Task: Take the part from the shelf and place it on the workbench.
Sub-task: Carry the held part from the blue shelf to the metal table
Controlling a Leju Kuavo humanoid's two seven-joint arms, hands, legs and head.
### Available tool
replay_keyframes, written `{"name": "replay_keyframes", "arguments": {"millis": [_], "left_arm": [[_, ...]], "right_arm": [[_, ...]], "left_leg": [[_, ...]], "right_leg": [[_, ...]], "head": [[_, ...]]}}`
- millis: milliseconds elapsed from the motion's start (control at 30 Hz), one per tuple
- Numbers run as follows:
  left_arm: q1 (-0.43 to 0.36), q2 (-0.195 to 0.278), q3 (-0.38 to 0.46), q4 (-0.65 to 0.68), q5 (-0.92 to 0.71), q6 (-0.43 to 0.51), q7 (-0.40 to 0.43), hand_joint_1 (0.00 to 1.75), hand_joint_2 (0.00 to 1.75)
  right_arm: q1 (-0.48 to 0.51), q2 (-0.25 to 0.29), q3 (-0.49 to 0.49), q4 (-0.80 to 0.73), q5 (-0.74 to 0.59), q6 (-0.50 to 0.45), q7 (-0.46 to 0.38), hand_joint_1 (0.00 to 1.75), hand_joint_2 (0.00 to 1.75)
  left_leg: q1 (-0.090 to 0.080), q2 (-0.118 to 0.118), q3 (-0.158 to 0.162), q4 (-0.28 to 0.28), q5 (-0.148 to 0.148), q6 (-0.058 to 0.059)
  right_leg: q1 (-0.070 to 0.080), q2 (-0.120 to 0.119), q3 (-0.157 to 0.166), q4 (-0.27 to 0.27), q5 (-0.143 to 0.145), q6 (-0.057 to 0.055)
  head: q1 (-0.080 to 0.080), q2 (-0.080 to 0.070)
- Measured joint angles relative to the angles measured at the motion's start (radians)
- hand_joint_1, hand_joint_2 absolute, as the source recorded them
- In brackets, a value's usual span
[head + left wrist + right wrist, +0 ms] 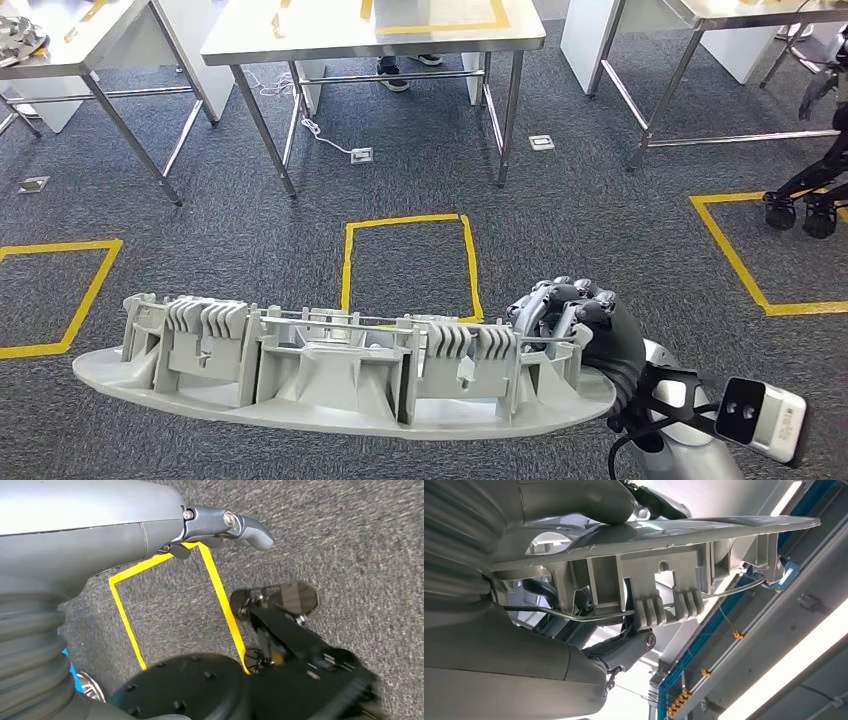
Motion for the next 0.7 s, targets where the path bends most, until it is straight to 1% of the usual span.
{"name": "replay_keyframes", "arguments": {"millis": [33, 67, 100, 133, 167, 200, 233, 267, 333, 367, 400, 433, 467, 500, 533, 567, 600, 633, 667, 700], "left_arm": [[0.001, 0.0, 0.0, 0.0, 0.0, 0.0, 0.0, 0.0, 1.75], [0.002, 0.0, 0.0, 0.0, 0.0, 0.0, 0.0, 0.0, 1.75], [0.002, 0.0, 0.0, 0.0, 0.0, 0.0, 0.0, 0.0, 1.75], [0.002, 0.0, 0.0, 0.0, 0.0, 0.0, 0.0, 0.0, 1.75], [0.001, 0.0, 0.0, 0.0, 0.0, 0.0, 0.0, 0.0, 1.75], [0.001, 0.0, 0.0, 0.0, 0.0, 0.0, 0.0, 0.0, 1.75], [0.0, 0.0, 0.0, 0.0, 0.0, 0.0, 0.0, 0.0, 1.75], [0.0, 0.0, 0.0, 0.0, 0.0, 0.0, 0.0, 0.0, 1.75], [0.001, -0.001, 0.0, 0.0, 0.0, 0.0, 0.0, 0.0, 1.75], [0.001, -0.002, 0.0, 0.0, 0.0, 0.0, 0.0, 0.0, 1.75], [0.0, -0.002, 0.0, 0.0, 0.0, 0.0, 0.0, 0.0, 1.75], [0.0, -0.002, 0.0, 0.0, 0.0, 0.0, -0.001, 0.0, 1.75], [0.0, -0.002, 0.0, 0.0, 0.0, 0.0, -0.001, 0.0, 1.75], [0.0, -0.002, 0.0, 0.0, 0.0, 0.0, -0.001, 0.0, 1.75], [0.0, -0.002, 0.0, 0.0, 0.0, 0.0, -0.001, 0.0, 1.75], [0.001, -0.002, 0.0, 0.0, 0.0, 0.0, -0.001, 0.0, 1.75], [0.001, -0.003, 0.0, 0.0, 0.0, -0.001, -0.001, 0.0, 1.75], [0.001, -0.004, 0.0, 0.0, 0.0, -0.001, -0.002, 0.0, 1.75], [0.0, -0.006, 0.0, 0.001, 0.0, -0.002, -0.002, 0.0, 1.75], [0.0, -0.007, 0.0, 0.001, 0.0, -0.002, -0.003, 0.0, 1.75]], "right_arm": [[0.001, 0.0, 0.0, 0.0, 0.0, 0.0, 0.0, 1.75, 1.75], [0.001, 0.0, 0.0, 0.0, 0.0, 0.0, 0.0, 1.75, 1.75], [0.001, 0.001, 0.0, 0.0, 0.0, 0.0, 0.0, 1.75, 1.75], [0.001, 0.002, 0.0, 0.0, 0.0, 0.0, 0.0, 1.75, 1.75], [0.001, 0.002, 0.0, 0.0, 0.0, 0.0, 0.0, 1.75, 1.75], [0.001, 0.003, 0.0, 0.0, 0.0, 0.0, 0.0, 1.75, 1.75], [0.002, 0.004, 0.0, 0.0, 0.0, 0.0, 0.0, 1.75, 1.75], [0.002, 0.004, 0.0, 0.0, 0.0, 0.0, 0.0, 1.75, 1.75], [0.002, 0.004, 0.0, -0.002, 0.001, 0.0, 0.0, 1.75, 1.75], [0.001, 0.004, 0.0, -0.003, 0.0, 0.0, 0.0, 1.75, 1.75], [0.001, 0.004, -0.001, -0.004, -0.001, 0.0, 0.0, 1.75, 1.75], [0.002, 0.004, -0.001, -0.005, -0.001, 0.0, 0.0, 1.75, 1.75], [0.003, 0.004, -0.002, -0.005, -0.002, 0.0, 0.0, 1.75, 1.75], [0.006, 0.004, -0.002, -0.005, -0.002, 0.001, 0.0, 1.75, 1.75], [0.009, 0.004, -0.002, -0.005, -0.002, 0.001, 0.0, 1.75, 1.75], [0.011, 0.004, -0.003, -0.005, -0.001, 0.001, 0.0, 1.75, 1.75], [0.013, 0.004, -0.003, -0.005, -0.001, 0.002, 0.0, 1.75, 1.75], [0.013, 0.004, -0.003, -0.006, -0.001, 0.002, 0.0, 1.75, 1.75], [0.013, 0.004, -0.004, -0.006, 0.0, 0.002, 0.0, 1.75, 1.75], [0.012, 0.004, -0.004, -0.006, 0.0, 0.002, 0.0, 1.75, 1.75]], "left_leg": [[-0.004, 0.0, -0.012, 0.023, 0.0, 0.006], [-0.009, 0.0, -0.003, 0.005, 0.019, 0.013], [-0.013, 0.001, 0.022, -0.048, 0.051, 0.021], [-0.018, 0.003, 0.056, -0.118, 0.082, 0.03], [-0.022, 0.006, 0.086, -0.179, 0.105, 0.036], [-0.026, 0.009, 0.105, -0.219, 0.117, 0.039], [-0.029, 0.01, 0.112, -0.236, 0.119, 0.042], [-0.031, 0.009, 0.113, -0.237, 0.118, 0.045], [-0.03, 0.005, 0.115, -0.242, 0.119, 0.055], [-0.028, 0.005, 0.118, -0.246, 0.12, 0.062], [-0.026, 0.004, 0.12, -0.249, 0.12, 0.068], [-0.026, 0.004, 0.121, -0.25, 0.119, 0.072], [-0.027, 0.003, 0.121, -0.25, 0.118, 0.075], [-0.028, 0.002, 0.121, -0.249, 0.117, 0.077], [-0.029, 0.001, 0.122, -0.249, 0.116, 0.078], [-0.03, -0.001, 0.124, -0.249, 0.115, 0.079], [-0.031, -0.003, 0.127, -0.249, 0.113, 0.078], [-0.032, -0.005, 0.13, -0.249, 0.112, 0.077], [-0.034, -0.007, 0.131, -0.248, 0.11, 0.074], [-0.034, -0.009, 0.132, -0.248, 0.109, 0.07]], "right_leg": [[0.004, -0.003, 0.001, 0.0, -0.002, -0.002], [0.008, -0.004, 0.004, 0.0, -0.004, -0.004], [0.011, -0.006, 0.007, 0.0, -0.006, -0.003], [0.012, -0.007, 0.011, 0.001, -0.009, -0.002], [0.016, -0.007, 0.013, 0.002, -0.013, 0.002], [0.018, -0.007, 0.015, 0.002, -0.016, 0.007], [0.019, -0.008, 0.016, 0.002, -0.017, 0.013], [0.021, -0.008, 0.016, 0.0, -0.018, 0.019], [0.018, -0.008, 0.019, 0.001, -0.023, 0.031], [0.016, -0.007, 0.011, 0.019, -0.035, 0.037], [0.015, -0.006, -0.008, 0.058, -0.056, 0.041], [0.014, -0.005, -0.038, 0.117, -0.084, 0.045], [0.014, -0.004, -0.076, 0.186, -0.113, 0.047], [0.014, -0.004, -0.111, 0.244, -0.13, 0.049], [0.015, -0.003, -0.133, 0.273, -0.129, 0.048], [0.015, -0.003, -0.136, 0.264, -0.108, 0.046], [0.016, -0.002, -0.118, 0.216, -0.07, 0.042], [0.019, -0.001, -0.087, 0.142, -0.028, 0.035], [0.023, -0.001, -0.056, 0.074, 0.001, 0.027], [0.027, 0.0, -0.034, 0.024, 0.019, 0.021]], "head": [[-0.001, 0.0], [-0.001, 0.0], [-0.002, 0.0], [-0.002, 0.0], [-0.002, 0.0], [-0.002, 0.0], [-0.002, 0.0], [-0.002, 0.0], [-0.001, 0.0], [0.0, 0.0], [0.002, 0.0], [0.004, 0.0], [0.005, 0.0], [0.006, 0.0], [0.007, 0.0], [0.008, 0.0], [0.008, 0.0], [0.009, 0.0], [0.01, 0.0], [0.01, 0.0]]}}
